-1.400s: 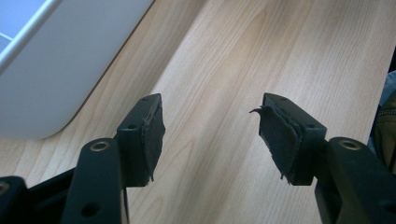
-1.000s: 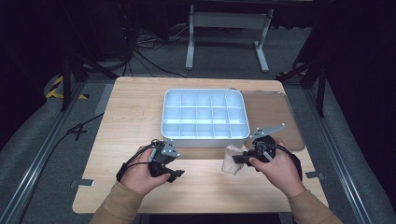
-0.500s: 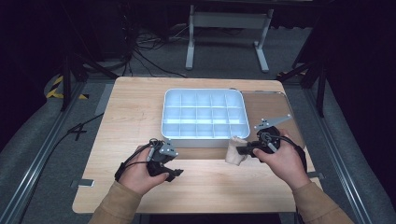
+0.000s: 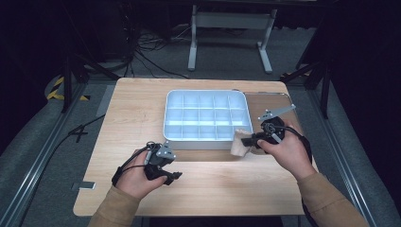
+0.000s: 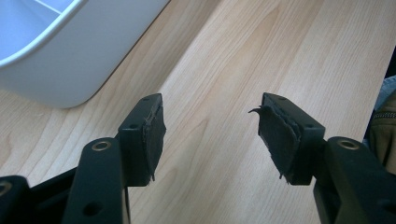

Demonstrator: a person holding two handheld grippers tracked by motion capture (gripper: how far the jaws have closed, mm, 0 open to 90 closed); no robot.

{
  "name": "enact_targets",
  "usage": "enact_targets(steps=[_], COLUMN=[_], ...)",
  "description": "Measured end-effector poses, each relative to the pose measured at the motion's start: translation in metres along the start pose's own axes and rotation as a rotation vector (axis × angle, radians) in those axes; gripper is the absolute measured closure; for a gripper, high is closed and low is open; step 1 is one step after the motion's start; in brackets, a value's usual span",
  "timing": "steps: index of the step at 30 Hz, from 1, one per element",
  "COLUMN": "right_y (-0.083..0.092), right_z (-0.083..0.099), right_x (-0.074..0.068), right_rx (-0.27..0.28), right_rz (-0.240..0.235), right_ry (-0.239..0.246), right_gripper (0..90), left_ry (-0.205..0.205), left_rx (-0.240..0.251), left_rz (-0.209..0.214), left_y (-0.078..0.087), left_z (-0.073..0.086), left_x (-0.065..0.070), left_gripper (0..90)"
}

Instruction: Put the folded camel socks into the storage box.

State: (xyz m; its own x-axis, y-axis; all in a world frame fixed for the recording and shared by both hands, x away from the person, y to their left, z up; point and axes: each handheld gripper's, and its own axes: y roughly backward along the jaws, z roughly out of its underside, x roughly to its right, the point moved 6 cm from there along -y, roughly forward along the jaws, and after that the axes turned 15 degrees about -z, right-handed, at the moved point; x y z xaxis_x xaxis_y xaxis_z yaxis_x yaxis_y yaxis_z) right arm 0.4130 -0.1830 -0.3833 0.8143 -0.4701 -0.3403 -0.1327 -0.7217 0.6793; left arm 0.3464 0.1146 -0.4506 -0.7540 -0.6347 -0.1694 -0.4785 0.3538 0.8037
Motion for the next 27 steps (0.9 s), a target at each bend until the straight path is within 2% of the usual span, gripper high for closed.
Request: enact_targets(steps=[6,8,10,16,21,27], right_y=[0.002,0.003,0.004,0.007,0.004,0.0], right_z=[-0.006,-0.008,-0.01,-0.018,-0.024,-0.031], right_x=[0.005,0.009,0.013,0.025,0.033,0.039], right_rx=[0.002,-0.004,-0.003,-0.003,-0.015,-0.027], right_rz=[0.004,0.009,0.014,0.025,0.033,0.038], right_ry=[0.007,0.016,0.012,0.011,0.018,0.031], right_gripper=[76.4,76.4,76.3,76.3,76.3,76.2], left_ry=[0.012,0.028,0.024,0.051,0.077,0.093], left_rx=[0.004,0.002,0.003,0.013,0.023,0.021], left_rz=[-0.012,-0.015,-0.021,-0.033,-0.064,-0.076], left_y=[0.003,0.006,0.007,0.011,0.017,0.022], left_z=[0.005,0.008,0.01,0.015,0.023,0.03], left_x=[-0.003,-0.004,-0.006,-0.008,-0.013,-0.014], left_gripper=[41.2,41.2,41.2,41.1,40.1,40.0])
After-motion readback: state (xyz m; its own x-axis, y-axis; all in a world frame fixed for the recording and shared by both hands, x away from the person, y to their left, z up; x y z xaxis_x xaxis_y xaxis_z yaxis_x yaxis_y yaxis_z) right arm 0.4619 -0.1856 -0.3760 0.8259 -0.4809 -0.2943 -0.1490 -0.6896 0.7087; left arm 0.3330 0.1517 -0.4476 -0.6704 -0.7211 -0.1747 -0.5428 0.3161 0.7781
